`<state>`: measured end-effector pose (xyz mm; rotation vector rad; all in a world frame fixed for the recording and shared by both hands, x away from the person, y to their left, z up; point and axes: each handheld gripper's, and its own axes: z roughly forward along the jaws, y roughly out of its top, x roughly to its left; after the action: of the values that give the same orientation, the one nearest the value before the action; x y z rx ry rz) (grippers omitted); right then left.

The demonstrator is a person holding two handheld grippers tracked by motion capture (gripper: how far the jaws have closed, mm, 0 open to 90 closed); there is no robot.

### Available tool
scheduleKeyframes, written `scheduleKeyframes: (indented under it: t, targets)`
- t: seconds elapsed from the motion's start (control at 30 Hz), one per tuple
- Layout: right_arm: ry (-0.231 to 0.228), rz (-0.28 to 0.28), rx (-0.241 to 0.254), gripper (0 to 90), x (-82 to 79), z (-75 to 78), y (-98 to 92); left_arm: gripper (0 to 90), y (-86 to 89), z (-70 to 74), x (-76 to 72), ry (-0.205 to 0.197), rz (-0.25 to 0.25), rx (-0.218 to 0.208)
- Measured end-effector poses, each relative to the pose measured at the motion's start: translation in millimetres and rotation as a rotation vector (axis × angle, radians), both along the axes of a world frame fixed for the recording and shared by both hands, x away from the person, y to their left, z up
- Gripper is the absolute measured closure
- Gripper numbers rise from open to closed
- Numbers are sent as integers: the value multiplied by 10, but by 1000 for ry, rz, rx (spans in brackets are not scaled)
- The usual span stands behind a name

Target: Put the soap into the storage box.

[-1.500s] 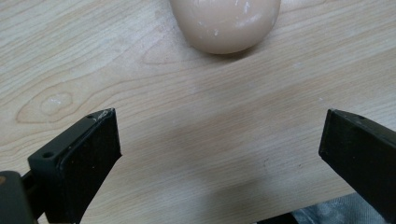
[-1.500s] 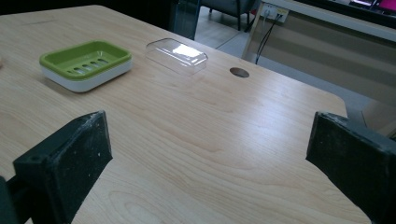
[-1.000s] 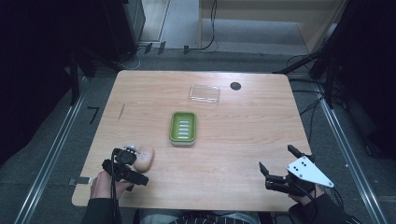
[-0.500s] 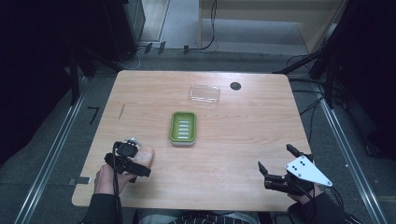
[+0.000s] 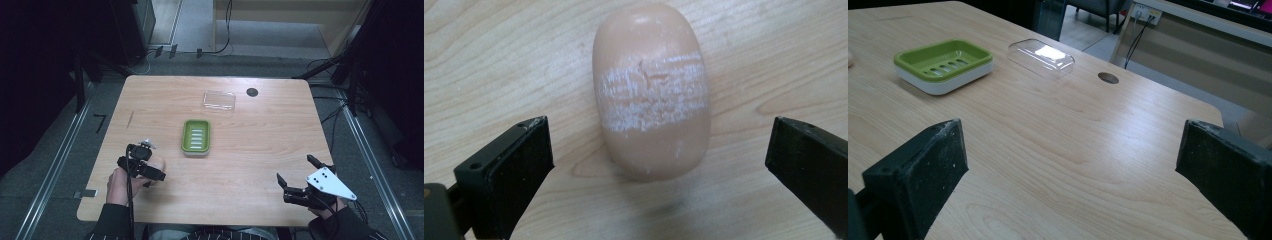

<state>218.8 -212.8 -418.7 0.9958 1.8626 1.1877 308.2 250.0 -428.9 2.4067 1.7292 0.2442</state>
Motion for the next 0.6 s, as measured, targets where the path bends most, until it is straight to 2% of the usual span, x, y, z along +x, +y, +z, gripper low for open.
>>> scheduleKeyframes:
  t: [0.23,0.6]
  targets:
    - [2,0,-4,0,-1,-1,3,0,-41,-18,106,1,0,3]
    - [1,3,-6,0,0,-3,5,0,-33,-54,256,40,32,3]
